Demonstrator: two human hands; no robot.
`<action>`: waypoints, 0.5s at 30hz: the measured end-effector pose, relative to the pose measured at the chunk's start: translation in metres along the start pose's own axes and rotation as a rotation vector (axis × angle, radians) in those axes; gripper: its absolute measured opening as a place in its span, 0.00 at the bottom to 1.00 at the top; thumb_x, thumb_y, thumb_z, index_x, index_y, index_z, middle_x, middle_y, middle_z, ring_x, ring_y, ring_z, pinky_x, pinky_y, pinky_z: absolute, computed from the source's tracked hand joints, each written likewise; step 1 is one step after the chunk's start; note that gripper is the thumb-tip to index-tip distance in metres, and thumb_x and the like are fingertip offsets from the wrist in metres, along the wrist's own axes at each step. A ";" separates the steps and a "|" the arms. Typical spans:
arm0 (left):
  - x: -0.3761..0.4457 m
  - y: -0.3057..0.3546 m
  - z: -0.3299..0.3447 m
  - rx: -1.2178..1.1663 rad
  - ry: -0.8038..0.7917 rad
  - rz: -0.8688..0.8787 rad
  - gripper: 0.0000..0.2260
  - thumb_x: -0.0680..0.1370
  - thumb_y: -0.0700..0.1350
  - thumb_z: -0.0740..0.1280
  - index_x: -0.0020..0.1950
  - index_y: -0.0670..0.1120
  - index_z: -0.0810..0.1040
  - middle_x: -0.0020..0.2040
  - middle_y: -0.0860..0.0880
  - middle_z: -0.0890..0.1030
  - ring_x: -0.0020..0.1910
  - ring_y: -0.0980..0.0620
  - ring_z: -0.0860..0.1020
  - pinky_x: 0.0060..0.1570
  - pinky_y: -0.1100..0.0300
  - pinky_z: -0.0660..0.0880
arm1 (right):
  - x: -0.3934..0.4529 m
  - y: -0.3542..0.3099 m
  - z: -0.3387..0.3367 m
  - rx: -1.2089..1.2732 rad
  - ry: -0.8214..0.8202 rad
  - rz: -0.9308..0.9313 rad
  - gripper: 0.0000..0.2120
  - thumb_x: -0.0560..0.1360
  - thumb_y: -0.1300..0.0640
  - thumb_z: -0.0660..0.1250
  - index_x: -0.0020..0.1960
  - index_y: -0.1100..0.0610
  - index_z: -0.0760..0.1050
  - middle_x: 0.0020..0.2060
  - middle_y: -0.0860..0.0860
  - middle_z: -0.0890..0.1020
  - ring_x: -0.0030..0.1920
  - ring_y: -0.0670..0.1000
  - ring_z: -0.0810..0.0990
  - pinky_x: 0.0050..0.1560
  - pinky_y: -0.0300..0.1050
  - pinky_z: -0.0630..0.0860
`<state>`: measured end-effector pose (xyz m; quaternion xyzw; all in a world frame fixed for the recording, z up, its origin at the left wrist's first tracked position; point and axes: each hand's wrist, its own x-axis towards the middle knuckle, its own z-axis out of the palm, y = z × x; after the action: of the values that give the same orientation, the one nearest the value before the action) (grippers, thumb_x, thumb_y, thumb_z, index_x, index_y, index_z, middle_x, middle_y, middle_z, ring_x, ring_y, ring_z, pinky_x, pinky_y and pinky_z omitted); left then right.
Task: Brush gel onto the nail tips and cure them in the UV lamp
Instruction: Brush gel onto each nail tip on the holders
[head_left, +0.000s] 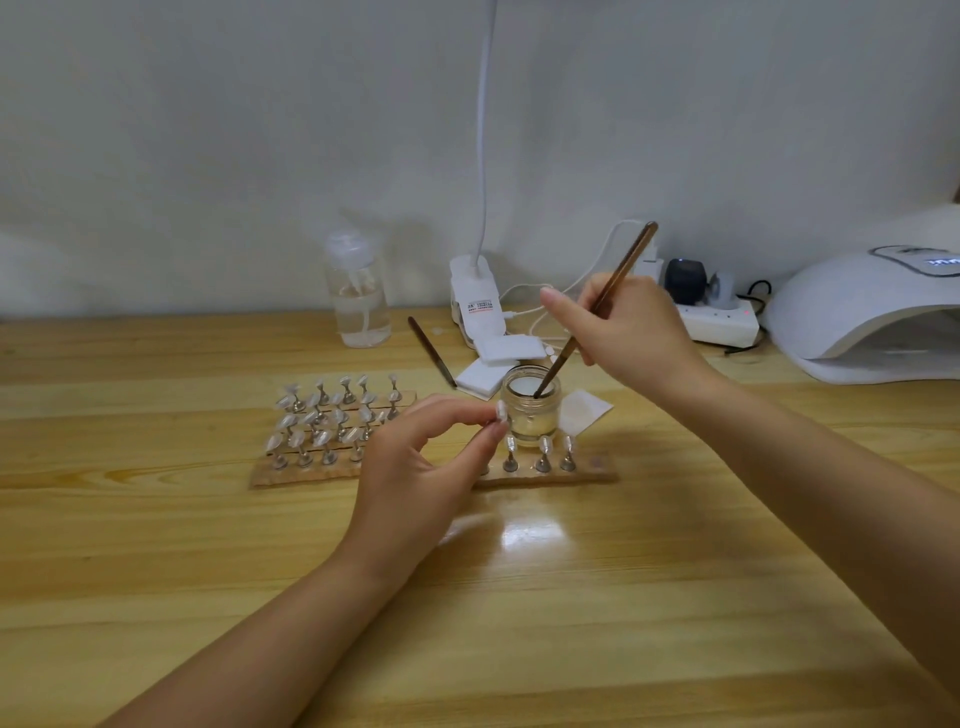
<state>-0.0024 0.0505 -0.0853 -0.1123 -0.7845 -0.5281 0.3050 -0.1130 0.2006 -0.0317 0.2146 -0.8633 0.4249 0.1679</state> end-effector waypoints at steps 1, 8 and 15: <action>0.000 0.000 0.000 -0.002 -0.002 -0.002 0.05 0.68 0.45 0.69 0.43 0.51 0.81 0.41 0.57 0.82 0.44 0.63 0.79 0.47 0.74 0.70 | 0.001 0.002 -0.003 0.020 0.018 0.024 0.19 0.75 0.45 0.63 0.30 0.53 0.69 0.21 0.46 0.74 0.23 0.38 0.72 0.33 0.36 0.70; 0.000 0.001 0.000 0.000 -0.010 -0.016 0.05 0.68 0.46 0.68 0.43 0.52 0.81 0.41 0.56 0.82 0.44 0.62 0.79 0.46 0.74 0.70 | -0.001 0.013 -0.012 0.166 0.072 0.170 0.20 0.77 0.49 0.63 0.28 0.55 0.69 0.19 0.46 0.73 0.20 0.37 0.70 0.30 0.33 0.66; 0.001 0.001 0.000 0.009 -0.005 -0.016 0.05 0.68 0.46 0.68 0.43 0.52 0.80 0.41 0.57 0.82 0.44 0.63 0.79 0.47 0.73 0.70 | -0.002 0.016 -0.022 0.233 0.108 0.244 0.18 0.77 0.49 0.63 0.30 0.55 0.69 0.17 0.45 0.73 0.18 0.37 0.69 0.31 0.38 0.64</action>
<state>-0.0030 0.0505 -0.0840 -0.1062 -0.7885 -0.5266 0.2994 -0.1170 0.2273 -0.0304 0.1031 -0.8175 0.5503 0.1350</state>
